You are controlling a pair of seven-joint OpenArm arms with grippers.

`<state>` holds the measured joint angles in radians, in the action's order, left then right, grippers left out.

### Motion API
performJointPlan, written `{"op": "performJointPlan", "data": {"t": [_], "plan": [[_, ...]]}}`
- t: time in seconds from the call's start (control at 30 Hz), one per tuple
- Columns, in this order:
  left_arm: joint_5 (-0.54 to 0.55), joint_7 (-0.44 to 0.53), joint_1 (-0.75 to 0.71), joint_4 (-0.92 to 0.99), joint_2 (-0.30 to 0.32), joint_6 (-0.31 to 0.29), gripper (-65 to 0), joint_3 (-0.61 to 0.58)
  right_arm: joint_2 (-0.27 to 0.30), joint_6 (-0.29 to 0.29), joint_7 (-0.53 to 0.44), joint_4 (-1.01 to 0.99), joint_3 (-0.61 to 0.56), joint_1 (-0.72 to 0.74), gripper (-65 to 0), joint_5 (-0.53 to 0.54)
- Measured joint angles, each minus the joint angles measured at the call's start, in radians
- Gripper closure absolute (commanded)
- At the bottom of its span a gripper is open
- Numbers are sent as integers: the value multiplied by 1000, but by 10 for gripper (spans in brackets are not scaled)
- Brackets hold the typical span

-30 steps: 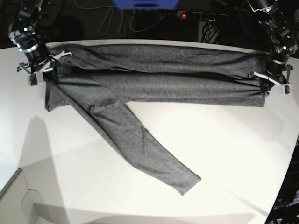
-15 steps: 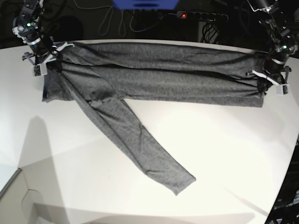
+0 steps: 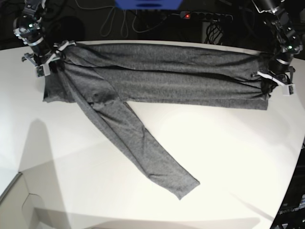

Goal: Layout the t-shirt on the table in an organized manner, then fold the t-shirt properly
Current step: 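Lift the hem corners with both grippers and fold them over toward the collar, then release the right gripper and move it to the hanging sleeve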

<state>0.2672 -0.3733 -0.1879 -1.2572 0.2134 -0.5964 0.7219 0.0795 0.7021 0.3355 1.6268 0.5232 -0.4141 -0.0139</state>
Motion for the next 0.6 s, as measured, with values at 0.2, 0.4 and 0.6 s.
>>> {"op": "performJointPlan", "data": {"t": [0.2,0.4,0.6], "plan": [[0,0,0,0,0,0,-16,0,-5,0,6,55,5,-6,-327,-21],[2,1,0,0,0,-3,-171,0,-72,0,9,179,135,-11,-333,-22],[-8,-2,0,1,-1,-1,-203,1,-77,-2,3,268,114,8,-334,33]]}}
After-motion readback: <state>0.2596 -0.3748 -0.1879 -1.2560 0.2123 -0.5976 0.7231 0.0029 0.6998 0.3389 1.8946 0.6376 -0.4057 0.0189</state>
